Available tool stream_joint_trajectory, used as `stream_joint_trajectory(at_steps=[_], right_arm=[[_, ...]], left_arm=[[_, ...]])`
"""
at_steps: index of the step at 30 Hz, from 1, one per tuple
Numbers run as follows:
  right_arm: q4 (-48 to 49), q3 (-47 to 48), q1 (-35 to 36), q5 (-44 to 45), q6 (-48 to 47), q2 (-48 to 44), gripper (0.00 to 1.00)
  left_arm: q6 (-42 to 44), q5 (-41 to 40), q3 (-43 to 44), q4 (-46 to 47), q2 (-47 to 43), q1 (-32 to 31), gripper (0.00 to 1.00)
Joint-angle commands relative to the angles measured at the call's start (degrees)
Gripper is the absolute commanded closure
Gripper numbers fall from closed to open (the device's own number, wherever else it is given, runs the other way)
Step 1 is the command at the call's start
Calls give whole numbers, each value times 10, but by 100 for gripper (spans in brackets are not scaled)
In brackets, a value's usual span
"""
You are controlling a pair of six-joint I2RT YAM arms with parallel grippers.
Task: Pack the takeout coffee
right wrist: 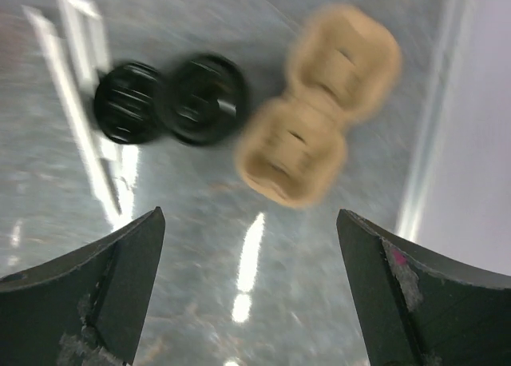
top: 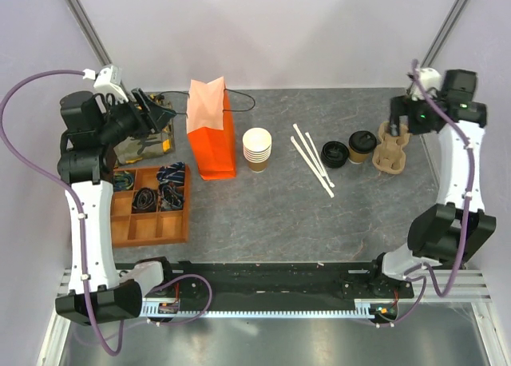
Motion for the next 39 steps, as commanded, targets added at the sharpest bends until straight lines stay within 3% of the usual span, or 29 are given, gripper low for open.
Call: stream_joint_trajectory(at_steps=[1,4,5,14,22,29,39], right_arm=[[-79,31,-94,-31,-89,35,4],[-88,36,-144,-22,-92,72,13],[-90,38,-157,-16,-89,93,21],[-52,77,-164,11,-23,199,53],[-3,96,-106,77,-28,251,55],[3,111,-96,109,-25,294,58],[3,115,-92,78,-32,326,66]], left_arm=[[-20,46,-14,14,-20,1,35],[-29,60,-28,26,-25,1,36],[-30,68,-36,30,-27,1,36],[8,116,-82,74,-31,-37,35],[67,98,-96,82,-24,-135,34],[58,98,-95,93,-10,-145,34],[37,97,-113,117,-5,-146,34]])
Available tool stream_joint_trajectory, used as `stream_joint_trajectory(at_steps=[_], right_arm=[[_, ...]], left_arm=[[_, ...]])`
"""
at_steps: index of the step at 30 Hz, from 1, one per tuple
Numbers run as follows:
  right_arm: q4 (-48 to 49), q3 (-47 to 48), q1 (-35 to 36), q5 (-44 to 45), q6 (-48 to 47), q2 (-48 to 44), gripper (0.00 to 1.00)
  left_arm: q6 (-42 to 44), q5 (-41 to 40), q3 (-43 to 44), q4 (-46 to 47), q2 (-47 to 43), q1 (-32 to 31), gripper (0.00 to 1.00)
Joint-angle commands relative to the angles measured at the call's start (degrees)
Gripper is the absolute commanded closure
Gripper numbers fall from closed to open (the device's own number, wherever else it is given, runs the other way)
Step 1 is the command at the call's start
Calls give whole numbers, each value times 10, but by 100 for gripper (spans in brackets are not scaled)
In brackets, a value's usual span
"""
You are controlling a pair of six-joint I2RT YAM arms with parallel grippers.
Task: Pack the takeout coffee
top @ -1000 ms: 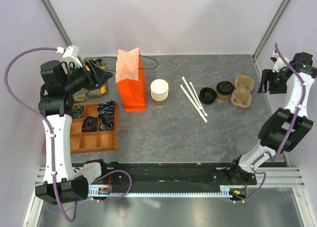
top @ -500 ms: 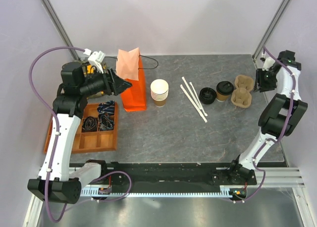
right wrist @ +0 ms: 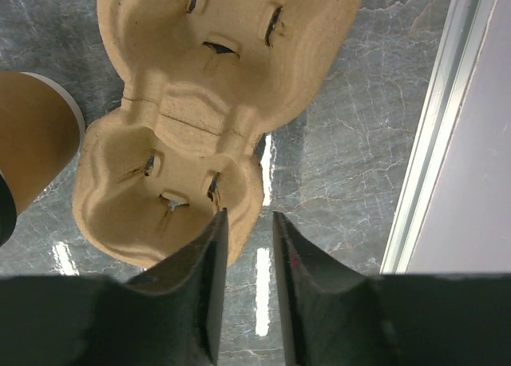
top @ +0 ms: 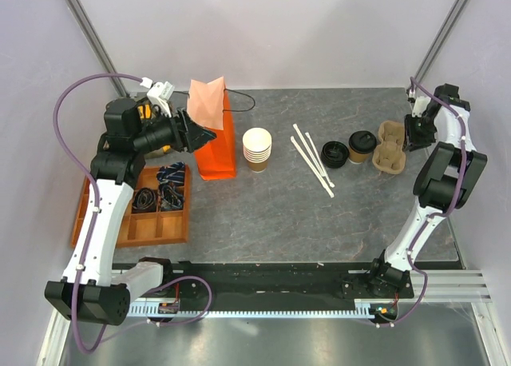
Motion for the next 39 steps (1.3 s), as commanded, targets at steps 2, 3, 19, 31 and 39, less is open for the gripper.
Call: stream_joint_trajectory(at_steps=[2,3,19,31,39], right_arm=[[10,31,2,-7,-2,14,67],[10,33,2,-8,-1,17,67],[27,36,7,-5,18,45,69],[28,43,7,-3,19,54,73],[33,28,7,-1,10,53,73]], left_arm=[[0,1,-7,32,4,-3,34],[0,3,-6,32,5,-2,34],[-8,1,-5,37,16,-3,34],[-13,1,-3,40,22,-3,34],[-17,0,1,40,27,-3,34]])
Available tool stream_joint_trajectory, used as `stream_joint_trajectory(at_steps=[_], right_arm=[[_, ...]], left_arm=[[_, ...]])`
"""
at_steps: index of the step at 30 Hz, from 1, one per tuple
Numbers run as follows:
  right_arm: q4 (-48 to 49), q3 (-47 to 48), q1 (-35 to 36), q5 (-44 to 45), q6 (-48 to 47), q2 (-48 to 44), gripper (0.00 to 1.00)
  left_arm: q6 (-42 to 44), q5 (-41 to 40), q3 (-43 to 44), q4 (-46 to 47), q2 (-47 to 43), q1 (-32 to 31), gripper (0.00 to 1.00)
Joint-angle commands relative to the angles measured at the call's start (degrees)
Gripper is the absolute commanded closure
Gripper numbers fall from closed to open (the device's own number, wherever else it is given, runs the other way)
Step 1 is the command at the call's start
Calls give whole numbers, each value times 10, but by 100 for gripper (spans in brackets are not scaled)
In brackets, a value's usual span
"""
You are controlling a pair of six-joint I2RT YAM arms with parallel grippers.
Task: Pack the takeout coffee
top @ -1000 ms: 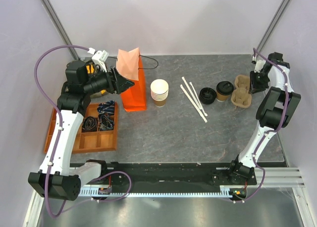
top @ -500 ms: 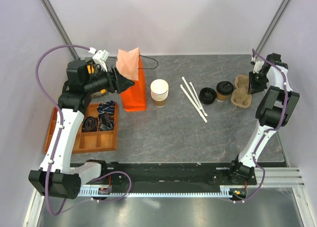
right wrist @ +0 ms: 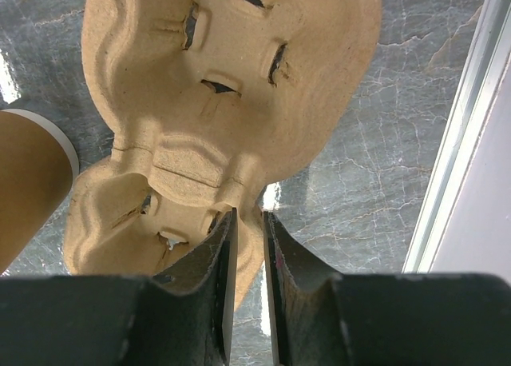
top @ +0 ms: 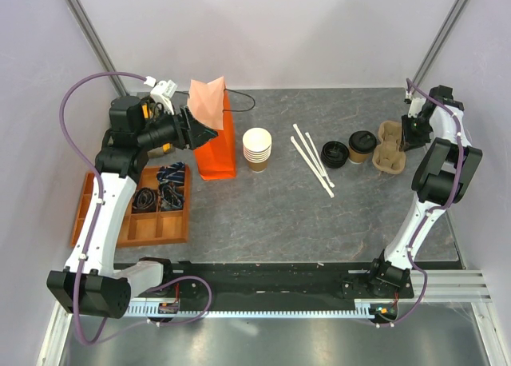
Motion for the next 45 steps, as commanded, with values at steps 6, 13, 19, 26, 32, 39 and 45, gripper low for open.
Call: stream_joint_trajectory(at_steps=[6,13,19,26,32,39,45], right_arm=[[12,6,2,4,-8,5,74],[13,5,2,7,-12,9,70],[14,2,2,7,-13,10,72],[14,-7,2,9,-15,8,72],[20,-18,2,8,-17,4,72],[24,-21,2,9,-18,-3,88],[20,-20,1,9,-27,-18,100]], left_arm=[[-16,-1,6,26,3,-3,35],[-19,0,6,27,6,-3,35],[-20,1,7,28,7,-3,35],[-21,1,5,27,7,-3,35],[-24,2,3,30,8,-3,35],[-25,1,3,29,10,-3,35],[-27,2,0,29,8,-3,35]])
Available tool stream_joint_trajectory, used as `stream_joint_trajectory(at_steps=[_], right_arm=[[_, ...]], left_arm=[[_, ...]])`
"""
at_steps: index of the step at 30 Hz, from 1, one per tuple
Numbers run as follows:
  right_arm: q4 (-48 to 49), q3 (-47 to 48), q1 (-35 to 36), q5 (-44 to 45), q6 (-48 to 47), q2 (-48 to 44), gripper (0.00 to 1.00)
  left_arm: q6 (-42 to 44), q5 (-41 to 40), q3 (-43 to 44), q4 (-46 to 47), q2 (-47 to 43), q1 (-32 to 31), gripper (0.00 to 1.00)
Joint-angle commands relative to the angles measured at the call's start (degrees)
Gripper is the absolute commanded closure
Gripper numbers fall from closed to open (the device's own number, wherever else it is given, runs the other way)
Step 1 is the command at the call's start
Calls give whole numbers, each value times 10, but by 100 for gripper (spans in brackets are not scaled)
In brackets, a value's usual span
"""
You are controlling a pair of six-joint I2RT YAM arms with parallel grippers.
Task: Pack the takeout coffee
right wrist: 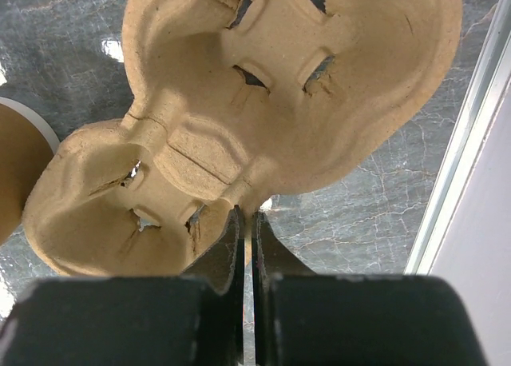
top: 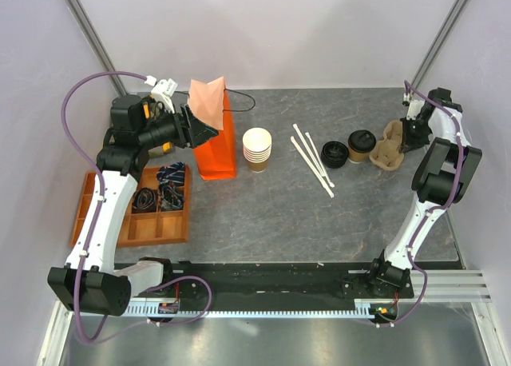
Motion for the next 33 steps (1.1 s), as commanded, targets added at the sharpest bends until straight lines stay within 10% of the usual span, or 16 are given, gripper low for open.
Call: stream_joint_trajectory(at_steps=[1,20,33], right_arm=[[6,-3,0,6,-13,-22,100],[-32,-1,-47,-79,-59,-85,100],[-113,-99,-77,-147,-131,-222,100]], left_arm=[[-13,3,0,21,0,-3,35],[17,13,0,19,-4,-24,35],[233,14,-19,-14,-45,-102,37]])
